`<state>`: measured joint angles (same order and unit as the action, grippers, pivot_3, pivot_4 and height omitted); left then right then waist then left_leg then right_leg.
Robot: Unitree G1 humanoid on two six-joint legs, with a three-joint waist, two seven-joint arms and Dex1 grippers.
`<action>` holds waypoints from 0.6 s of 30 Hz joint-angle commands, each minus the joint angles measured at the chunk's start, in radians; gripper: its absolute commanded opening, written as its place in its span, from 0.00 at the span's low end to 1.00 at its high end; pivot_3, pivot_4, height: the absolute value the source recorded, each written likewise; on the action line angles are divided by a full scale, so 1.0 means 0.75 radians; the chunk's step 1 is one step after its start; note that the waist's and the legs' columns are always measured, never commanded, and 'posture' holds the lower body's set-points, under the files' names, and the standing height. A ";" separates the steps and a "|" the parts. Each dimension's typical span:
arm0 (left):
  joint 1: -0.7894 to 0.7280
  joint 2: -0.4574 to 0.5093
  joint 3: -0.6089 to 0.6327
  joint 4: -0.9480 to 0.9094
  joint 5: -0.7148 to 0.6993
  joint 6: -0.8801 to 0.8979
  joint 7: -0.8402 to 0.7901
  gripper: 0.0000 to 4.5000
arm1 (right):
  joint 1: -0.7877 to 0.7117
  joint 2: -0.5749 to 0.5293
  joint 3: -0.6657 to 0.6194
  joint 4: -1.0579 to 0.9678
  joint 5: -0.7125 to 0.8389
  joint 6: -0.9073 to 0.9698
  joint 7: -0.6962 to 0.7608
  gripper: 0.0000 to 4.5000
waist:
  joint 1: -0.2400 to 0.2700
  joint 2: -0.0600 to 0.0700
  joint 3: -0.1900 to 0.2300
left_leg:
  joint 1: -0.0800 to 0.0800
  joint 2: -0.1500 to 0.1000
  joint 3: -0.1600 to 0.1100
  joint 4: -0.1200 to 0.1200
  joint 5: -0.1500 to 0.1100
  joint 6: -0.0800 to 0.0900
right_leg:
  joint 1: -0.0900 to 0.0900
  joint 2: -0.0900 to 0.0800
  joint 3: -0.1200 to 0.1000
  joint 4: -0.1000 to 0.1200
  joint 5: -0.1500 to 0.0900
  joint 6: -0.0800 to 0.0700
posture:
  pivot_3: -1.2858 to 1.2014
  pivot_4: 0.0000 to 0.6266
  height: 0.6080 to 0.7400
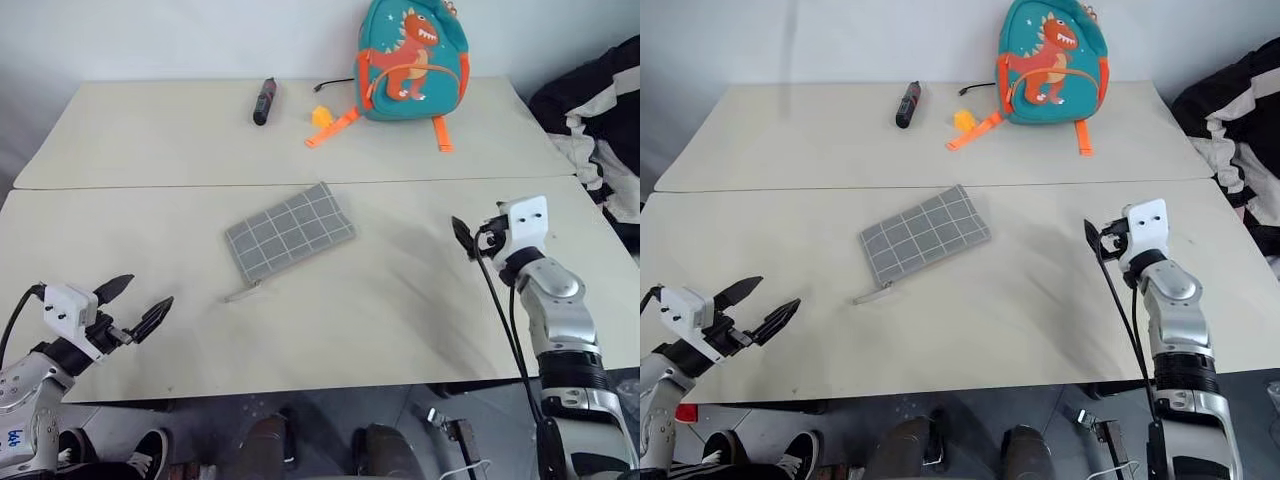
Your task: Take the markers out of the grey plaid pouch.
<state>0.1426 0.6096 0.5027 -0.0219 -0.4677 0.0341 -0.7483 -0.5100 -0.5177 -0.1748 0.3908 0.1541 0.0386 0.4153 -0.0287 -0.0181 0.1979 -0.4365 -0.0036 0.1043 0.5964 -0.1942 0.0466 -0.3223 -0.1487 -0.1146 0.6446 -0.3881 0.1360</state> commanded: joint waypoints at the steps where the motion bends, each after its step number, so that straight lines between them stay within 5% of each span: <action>1: 0.029 -0.009 0.049 -0.059 -0.021 -0.026 0.014 0.99 | -0.019 0.002 0.001 -0.002 -0.011 -0.036 0.010 1.00 | 0.000 0.000 0.000 | 0.000 0.000 0.000 0.000 0.000 0.000 | 0.000 0.000 0.000 0.000 0.000 0.000 | 0.52 0.24 1.00; 18: -0.192 0.023 -0.065 0.116 0.150 -0.296 -0.025 0.99 | 0.045 0.074 0.113 -0.309 0.031 0.093 0.126 1.00 | 0.000 0.000 0.000 | 0.000 0.000 0.001 0.000 0.000 0.000 | -0.001 0.001 -0.003 0.001 0.000 0.000 | 0.52 0.24 1.00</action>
<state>0.0001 0.6127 0.4533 0.0587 -0.3744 -0.1506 -0.7658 -0.4758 -0.4690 -0.0899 0.2187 0.1617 0.0949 0.5075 -0.0290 -0.0181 0.1976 -0.4364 -0.0036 0.1051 0.5962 -0.1942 0.0466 -0.3230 -0.1480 -0.1173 0.6453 -0.3881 0.1360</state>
